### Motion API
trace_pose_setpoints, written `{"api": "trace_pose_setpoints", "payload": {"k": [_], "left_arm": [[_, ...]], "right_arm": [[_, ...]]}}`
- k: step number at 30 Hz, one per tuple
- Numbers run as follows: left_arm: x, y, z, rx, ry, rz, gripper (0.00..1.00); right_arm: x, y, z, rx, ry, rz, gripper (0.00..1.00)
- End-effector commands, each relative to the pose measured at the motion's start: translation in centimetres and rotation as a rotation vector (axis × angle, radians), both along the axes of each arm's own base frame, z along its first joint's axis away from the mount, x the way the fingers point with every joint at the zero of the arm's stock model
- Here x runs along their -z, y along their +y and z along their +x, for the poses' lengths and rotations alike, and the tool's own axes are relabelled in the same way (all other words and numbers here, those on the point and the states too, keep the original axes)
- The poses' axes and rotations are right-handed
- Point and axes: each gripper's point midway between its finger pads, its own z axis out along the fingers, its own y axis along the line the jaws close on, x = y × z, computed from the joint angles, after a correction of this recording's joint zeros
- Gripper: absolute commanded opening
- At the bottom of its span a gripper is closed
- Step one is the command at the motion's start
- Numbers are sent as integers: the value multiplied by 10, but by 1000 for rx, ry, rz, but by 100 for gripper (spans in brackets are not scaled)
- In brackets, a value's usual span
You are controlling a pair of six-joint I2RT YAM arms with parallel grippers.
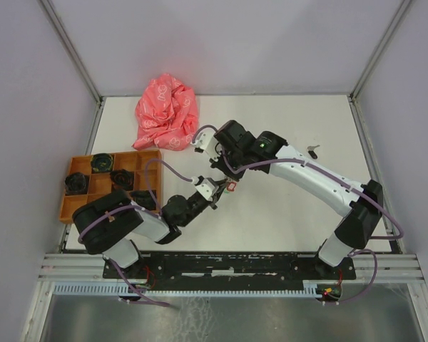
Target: Put the keys on the keyring
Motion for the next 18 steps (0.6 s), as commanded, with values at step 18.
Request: {"api": "trace_pose_setpoints", "payload": {"k": [18], "left_arm": [[-36, 15, -19, 38, -30, -72, 13]], "right_arm": [[4, -33, -16, -111, -2, -132, 1]]}}
